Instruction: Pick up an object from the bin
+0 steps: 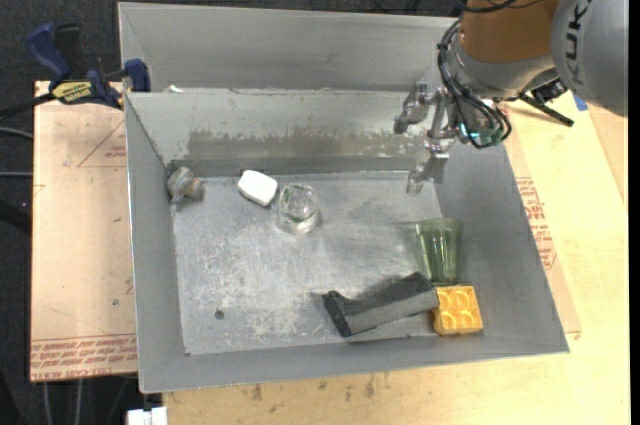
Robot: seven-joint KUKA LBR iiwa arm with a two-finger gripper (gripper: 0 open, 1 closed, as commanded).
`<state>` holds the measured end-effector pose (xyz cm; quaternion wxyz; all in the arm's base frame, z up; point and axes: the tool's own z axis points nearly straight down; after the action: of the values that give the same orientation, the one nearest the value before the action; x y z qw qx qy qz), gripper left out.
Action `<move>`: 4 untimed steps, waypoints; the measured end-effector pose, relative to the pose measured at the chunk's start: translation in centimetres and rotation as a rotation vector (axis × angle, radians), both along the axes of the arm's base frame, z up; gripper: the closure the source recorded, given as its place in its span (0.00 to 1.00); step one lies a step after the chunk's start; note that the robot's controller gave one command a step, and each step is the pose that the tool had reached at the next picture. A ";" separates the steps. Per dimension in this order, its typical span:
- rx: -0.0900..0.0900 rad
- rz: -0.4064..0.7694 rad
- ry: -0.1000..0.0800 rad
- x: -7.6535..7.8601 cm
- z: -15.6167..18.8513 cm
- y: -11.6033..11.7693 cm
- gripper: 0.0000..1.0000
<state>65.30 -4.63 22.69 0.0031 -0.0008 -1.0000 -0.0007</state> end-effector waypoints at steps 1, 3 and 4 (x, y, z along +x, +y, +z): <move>-0.001 0.001 -0.009 0.2 0.5 0.0 0.00; 0.001 0.355 -0.008 -9.7 -6.5 -5.1 0.00; 0.001 0.542 -0.006 -9.4 -8.0 -7.5 0.00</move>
Offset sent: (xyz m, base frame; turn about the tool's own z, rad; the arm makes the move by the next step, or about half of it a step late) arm -0.0465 -0.1067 -0.1569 -0.3236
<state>55.92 -12.13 14.70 0.0000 0.2668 -0.9638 -0.0004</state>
